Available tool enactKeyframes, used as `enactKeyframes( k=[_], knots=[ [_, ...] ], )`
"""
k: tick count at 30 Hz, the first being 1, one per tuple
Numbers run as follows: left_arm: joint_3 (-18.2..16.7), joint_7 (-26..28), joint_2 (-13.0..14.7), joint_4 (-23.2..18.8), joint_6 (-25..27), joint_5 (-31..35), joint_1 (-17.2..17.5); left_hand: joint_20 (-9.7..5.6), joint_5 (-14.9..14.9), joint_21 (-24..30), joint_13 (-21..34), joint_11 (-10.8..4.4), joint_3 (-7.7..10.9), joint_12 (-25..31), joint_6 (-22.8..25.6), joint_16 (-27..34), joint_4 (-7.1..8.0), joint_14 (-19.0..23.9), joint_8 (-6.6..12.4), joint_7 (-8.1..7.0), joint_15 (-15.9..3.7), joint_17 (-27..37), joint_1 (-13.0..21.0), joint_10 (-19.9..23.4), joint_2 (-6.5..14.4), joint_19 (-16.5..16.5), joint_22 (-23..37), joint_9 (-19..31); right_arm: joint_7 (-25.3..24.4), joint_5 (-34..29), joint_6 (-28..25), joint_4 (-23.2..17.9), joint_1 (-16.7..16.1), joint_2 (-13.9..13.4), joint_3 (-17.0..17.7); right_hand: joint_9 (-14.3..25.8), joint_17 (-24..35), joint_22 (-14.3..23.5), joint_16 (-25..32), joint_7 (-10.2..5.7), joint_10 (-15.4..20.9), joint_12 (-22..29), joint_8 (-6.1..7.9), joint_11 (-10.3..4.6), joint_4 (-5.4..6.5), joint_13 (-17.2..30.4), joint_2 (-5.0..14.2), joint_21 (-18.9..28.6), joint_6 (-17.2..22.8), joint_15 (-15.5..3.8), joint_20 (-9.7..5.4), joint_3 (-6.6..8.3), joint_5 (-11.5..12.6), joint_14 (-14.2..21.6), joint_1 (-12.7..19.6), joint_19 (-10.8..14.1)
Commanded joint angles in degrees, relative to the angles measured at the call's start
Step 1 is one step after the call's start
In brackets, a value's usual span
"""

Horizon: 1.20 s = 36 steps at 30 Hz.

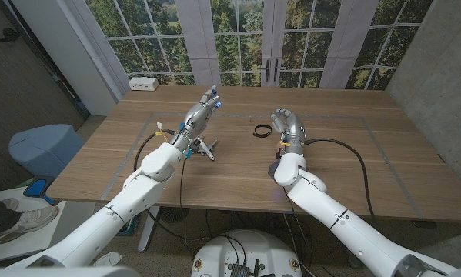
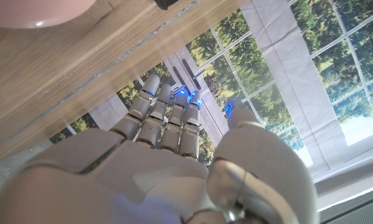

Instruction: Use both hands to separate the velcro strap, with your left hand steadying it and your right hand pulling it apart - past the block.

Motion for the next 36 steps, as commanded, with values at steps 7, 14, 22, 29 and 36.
enactKeyframes(
  k=[7,14,22,29,36],
  knots=[
    [-1.2,0.8,0.3,1.8,0.6,-1.0,-0.2,0.02,0.4,-0.2,0.1,0.11,0.77,0.5,-0.4,0.2,0.0,-5.3,0.53,0.28,-0.08,0.1,-0.7,-3.6,-0.1,0.0,0.1,0.2,17.2,13.5,28.6,7.8,-0.2,-4.9,5.0,-1.6,-2.6,0.0,-1.9,1.05,-1.7,-3.5,0.25,0.85,4.68,-2.8,3.82,-1.4,-1.6,-3.63,-2.07,-0.17,-1.2,-4.3,-7.1,-2.0],
    [-1.8,0.5,0.6,2.3,0.8,-1.9,-0.1,0.0,0.4,-0.3,0.1,0.06,0.93,0.5,-0.5,0.3,-0.07,-5.3,0.57,0.39,-0.09,0.1,-0.8,-3.6,-0.1,0.1,0.1,0.2,20.2,16.6,36.2,11.8,-0.1,-3.7,6.4,-2.3,-4.1,-0.1,-2.8,2.01,-2.1,-4.8,-0.19,0.74,7.8,-4.3,3.74,-2.2,-3.7,-4.35,-3.21,0.18,-1.1,-6.8,-10.7,-2.9],
    [-2.4,-0.6,1.5,2.9,1.3,-3.2,0.0,0.02,0.5,-0.4,0.1,0.13,1.12,0.5,-0.6,0.3,-0.14,-5.3,0.56,0.52,-0.1,0.0,-1.0,-3.6,-0.1,0.2,0.1,0.2,24.2,21.4,41.5,14.6,-0.5,-2.7,8.1,-2.8,-5.5,-0.3,-3.2,2.22,-3.1,-6.0,-0.41,0.41,9.57,-5.5,3.32,-3.0,-5.7,-4.69,-3.63,0.22,-0.9,-8.4,-13.2,-3.1],
    [-2.8,-1.4,2.2,3.1,1.9,-4.4,0.3,0.01,0.5,-0.5,0.1,0.16,1.27,0.6,-0.8,0.3,-0.16,-5.4,0.56,0.66,-0.17,0.0,-1.1,-3.7,-0.1,0.3,0.1,0.2,27.2,27.0,45.0,16.2,-1.9,-1.6,10.1,-3.0,-6.2,-0.4,-3.3,2.52,-3.7,-6.5,-0.42,0.24,10.21,-6.1,3.04,-3.4,-6.5,-4.78,-4.0,0.13,-0.7,-9.1,-14.5,-3.1],
    [-3.2,-1.3,2.7,2.8,3.2,-5.5,0.9,-0.08,0.6,-0.6,0.1,0.34,1.42,0.5,-1.0,0.3,-0.15,-5.5,0.54,1.0,-0.29,0.1,-1.3,-3.8,-0.1,0.3,0.1,0.2,29.8,31.8,48.0,18.2,-2.6,-0.5,12.1,-3.3,-7.2,-0.6,-3.6,2.7,-4.8,-7.0,-0.45,0.13,10.54,-6.9,2.46,-4.1,-7.7,-4.44,-3.96,0.0,-0.7,-10.3,-15.9,-3.3]
  ],
)
